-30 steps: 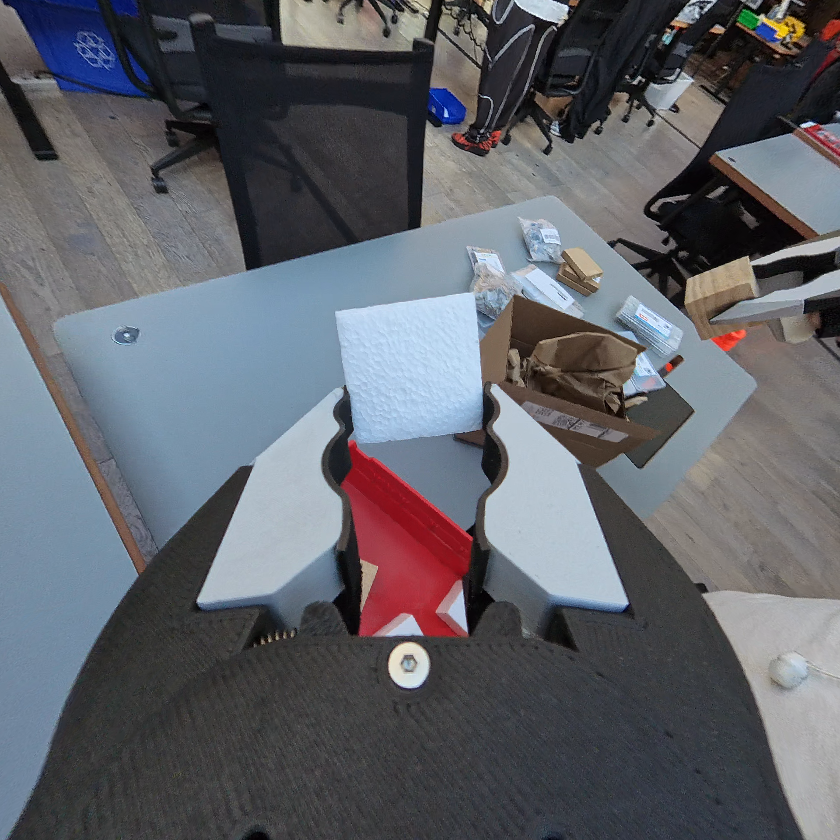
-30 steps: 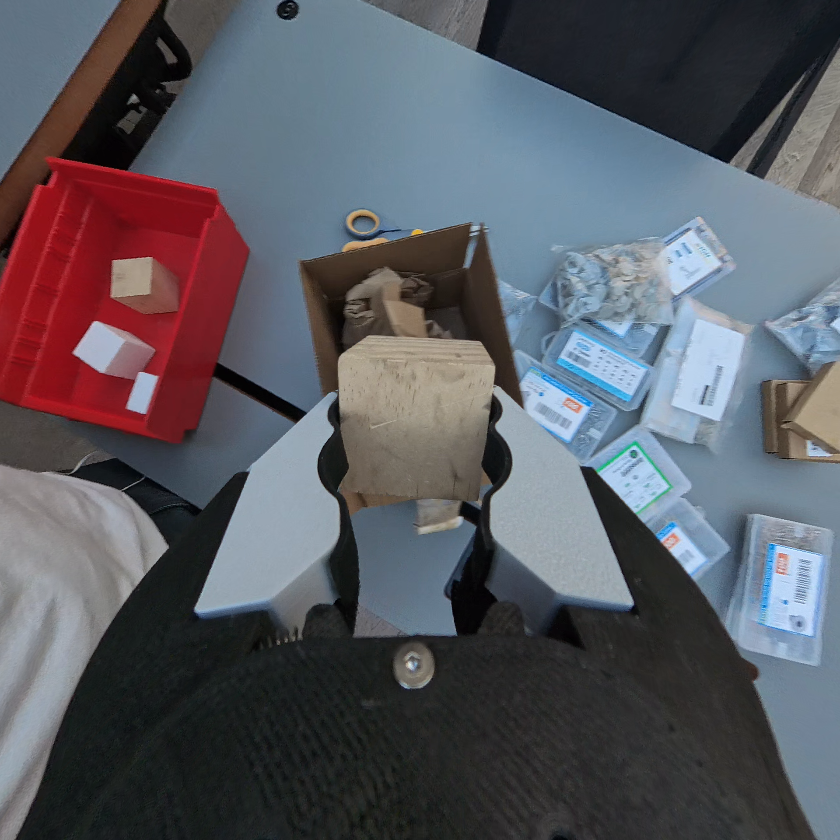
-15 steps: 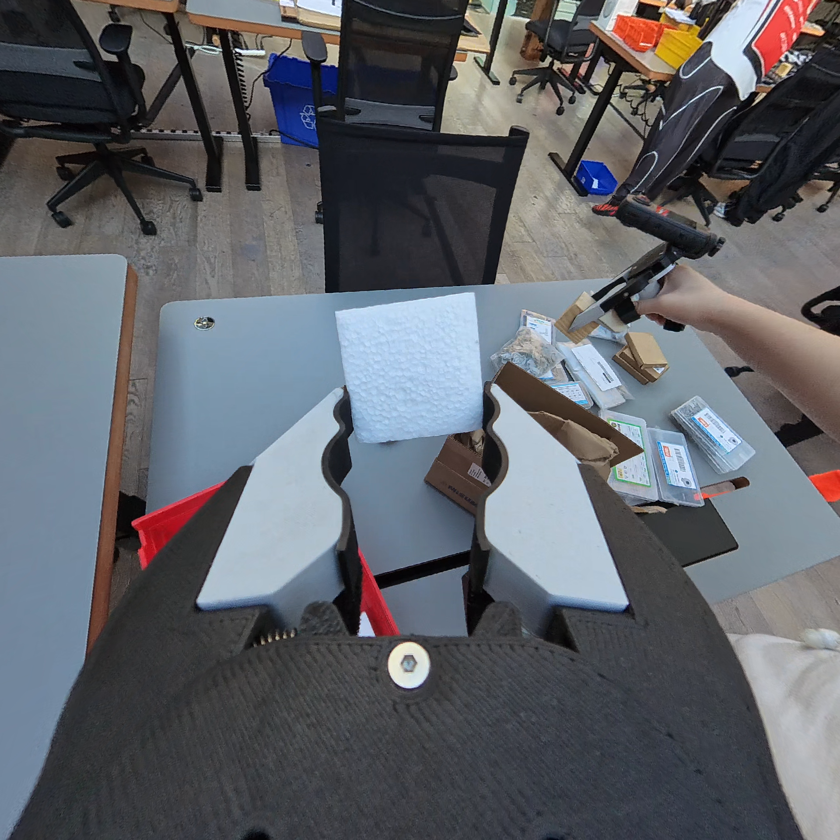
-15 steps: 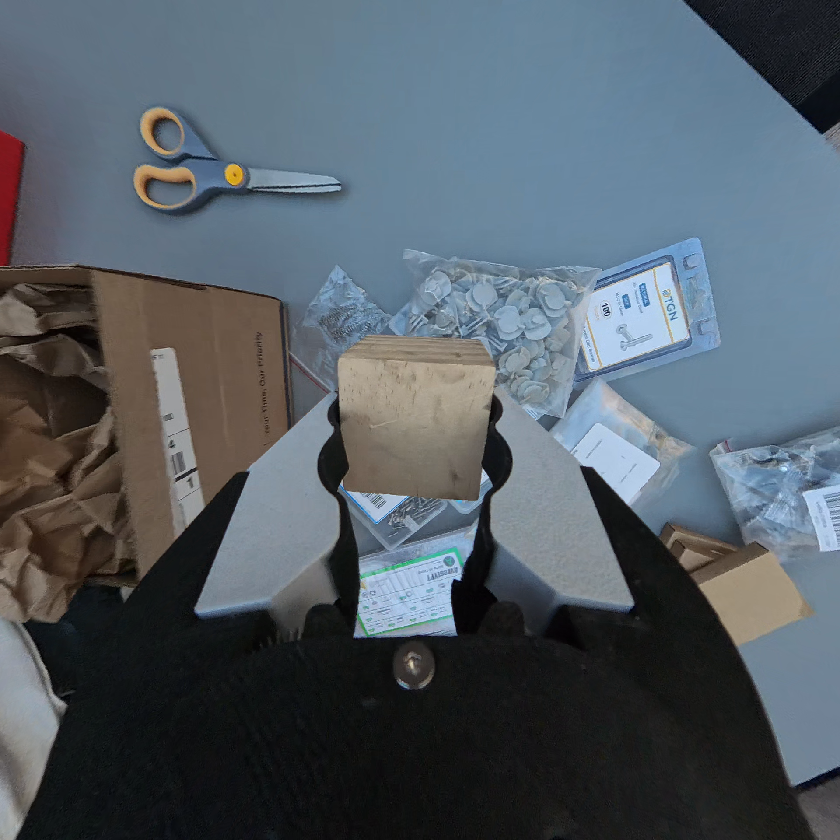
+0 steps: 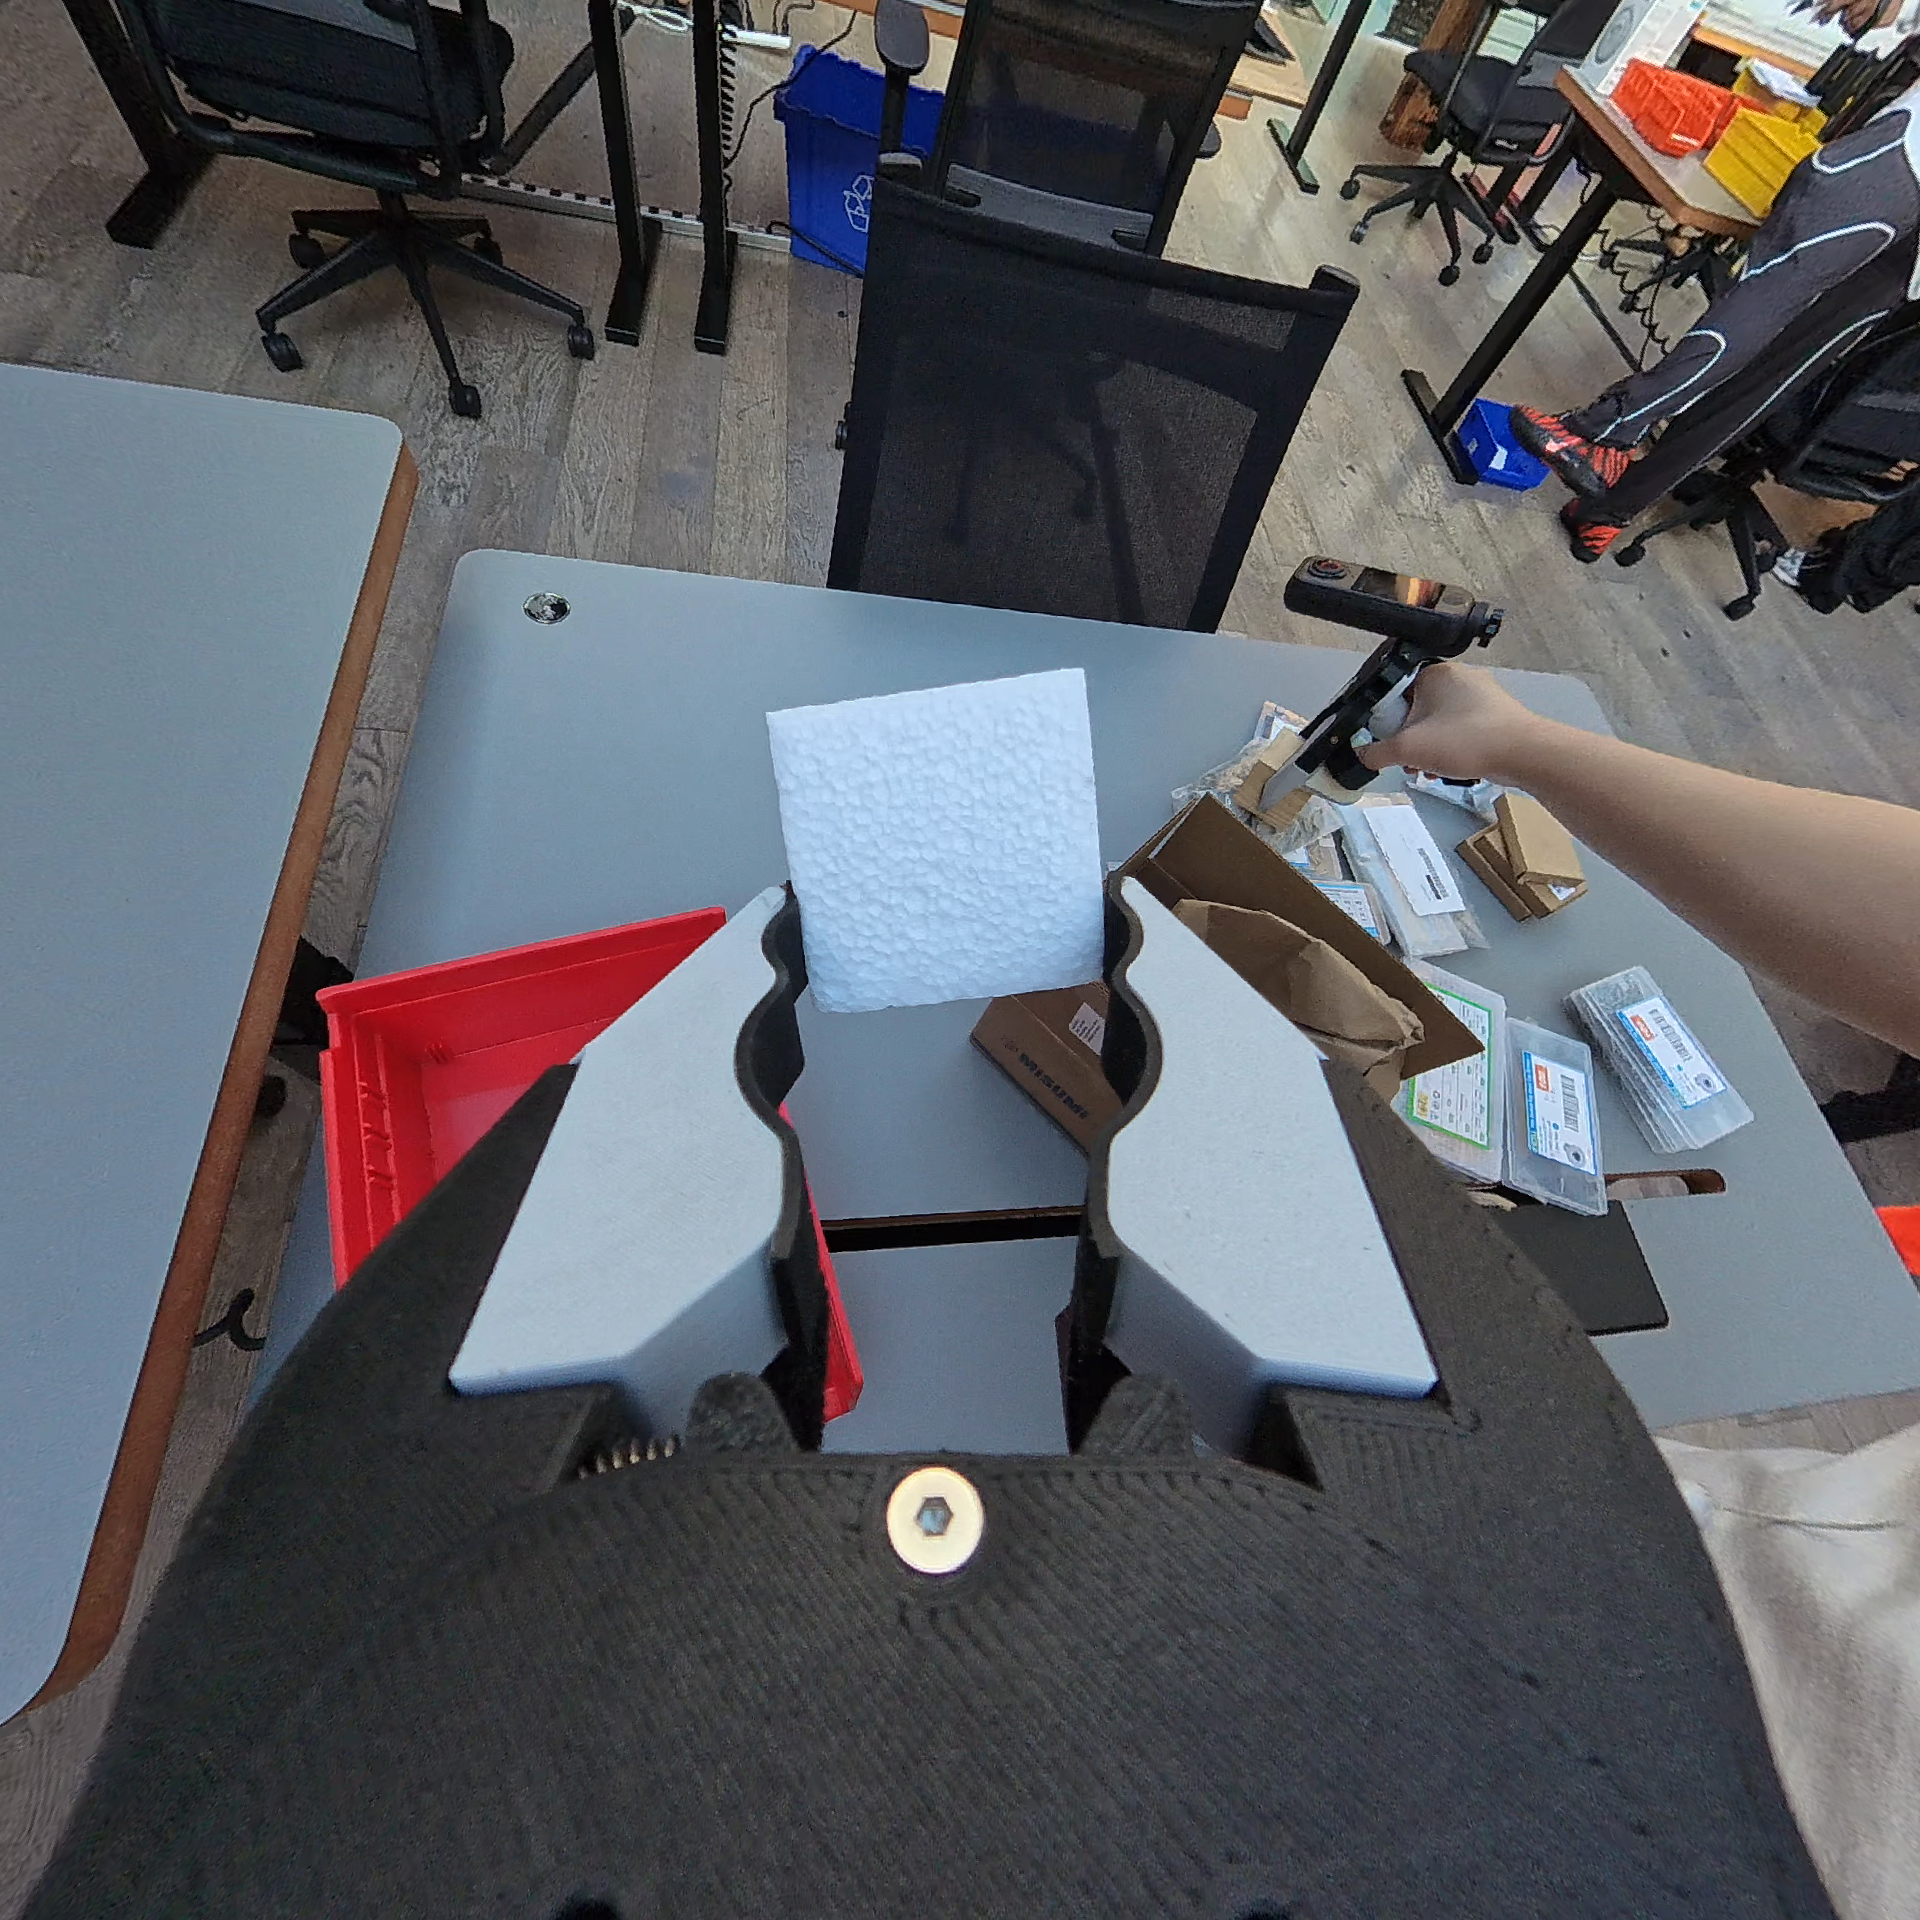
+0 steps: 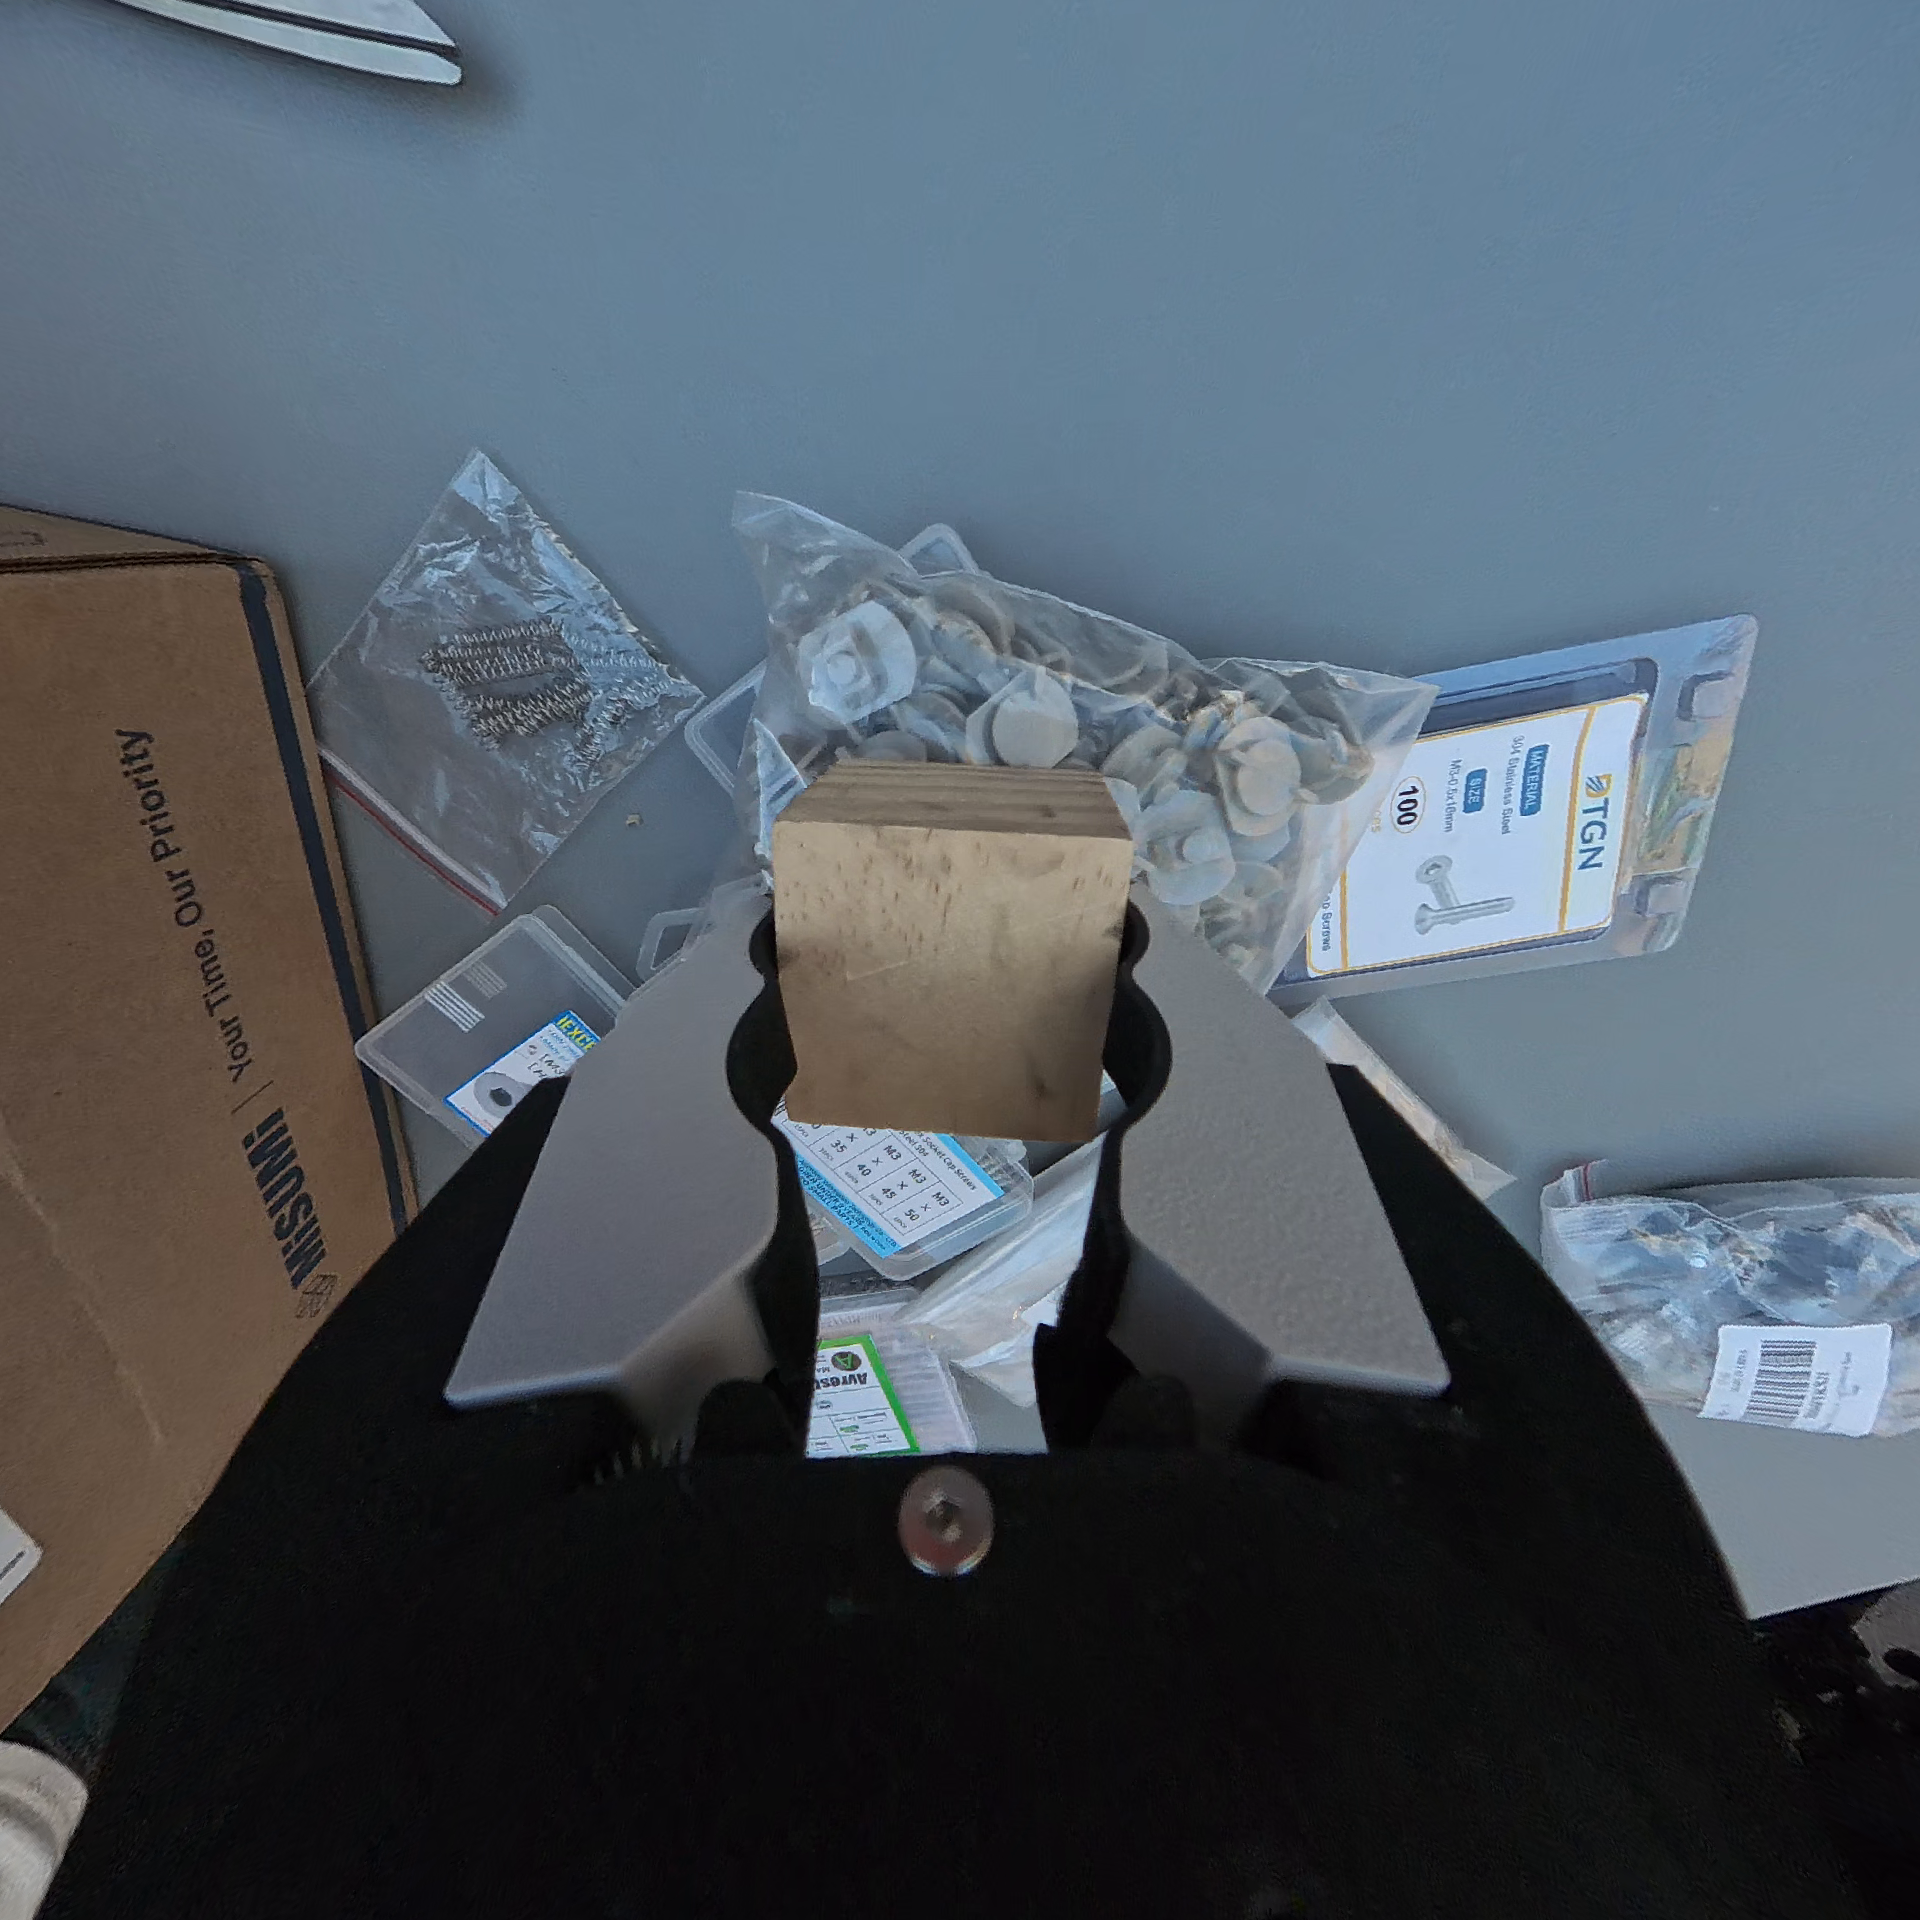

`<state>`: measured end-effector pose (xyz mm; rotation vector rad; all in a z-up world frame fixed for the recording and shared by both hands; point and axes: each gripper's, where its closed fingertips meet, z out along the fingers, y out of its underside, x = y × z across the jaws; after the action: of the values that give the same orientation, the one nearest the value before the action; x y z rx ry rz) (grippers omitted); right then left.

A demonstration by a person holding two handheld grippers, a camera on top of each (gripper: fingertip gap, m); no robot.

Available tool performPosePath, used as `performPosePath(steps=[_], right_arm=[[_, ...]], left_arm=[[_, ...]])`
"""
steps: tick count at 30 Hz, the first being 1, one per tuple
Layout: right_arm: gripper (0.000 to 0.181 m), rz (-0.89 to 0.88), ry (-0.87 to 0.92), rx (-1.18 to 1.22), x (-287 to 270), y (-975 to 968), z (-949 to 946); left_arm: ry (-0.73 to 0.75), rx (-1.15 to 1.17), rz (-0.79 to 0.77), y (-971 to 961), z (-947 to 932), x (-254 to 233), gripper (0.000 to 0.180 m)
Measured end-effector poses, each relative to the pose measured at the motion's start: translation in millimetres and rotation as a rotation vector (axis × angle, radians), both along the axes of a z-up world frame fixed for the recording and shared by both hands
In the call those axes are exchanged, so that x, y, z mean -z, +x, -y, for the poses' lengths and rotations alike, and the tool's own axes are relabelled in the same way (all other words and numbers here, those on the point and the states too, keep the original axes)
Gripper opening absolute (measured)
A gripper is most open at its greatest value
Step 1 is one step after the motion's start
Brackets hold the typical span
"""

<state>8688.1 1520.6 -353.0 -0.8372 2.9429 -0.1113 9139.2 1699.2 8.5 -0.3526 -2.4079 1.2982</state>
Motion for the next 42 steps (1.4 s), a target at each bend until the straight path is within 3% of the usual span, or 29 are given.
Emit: performPosePath(steps=[10, 17, 21, 25, 28, 32, 37, 42], right_arm=[[0.059, 0.041, -0.030, -0.001, 5, 3, -2], [0.075, 0.077, -0.068, -0.017, -6, 4, -1], [0.080, 0.148, -0.207, 0.021, -53, -6, -9], [0.079, 0.327, -0.461, 0.166, -126, -36, -58], [0.077, 0.358, -0.570, 0.276, -151, -73, -127], [0.077, 0.307, -0.555, 0.412, -151, -117, -234], [0.077, 0.267, -0.511, 0.601, -147, -148, -346], [0.076, 0.234, -0.492, 0.736, -140, -165, -408]], left_arm=[[0.015, 0.058, 0.010, -21, 13, 7, 0.056], [0.026, 0.089, 0.012, -34, 20, 9, 0.056], [0.050, 0.176, 0.015, -61, 29, 17, 0.056], [0.068, 0.458, -0.025, -158, 53, 25, 0.056], [0.086, 0.667, 0.071, -255, 83, 54, 0.056], [0.170, 0.821, 0.234, -374, 129, 129, 0.056], [0.288, 0.770, 0.522, -436, 170, 230, 0.056], [0.363, 0.710, 0.586, -450, 170, 274, 0.056]])
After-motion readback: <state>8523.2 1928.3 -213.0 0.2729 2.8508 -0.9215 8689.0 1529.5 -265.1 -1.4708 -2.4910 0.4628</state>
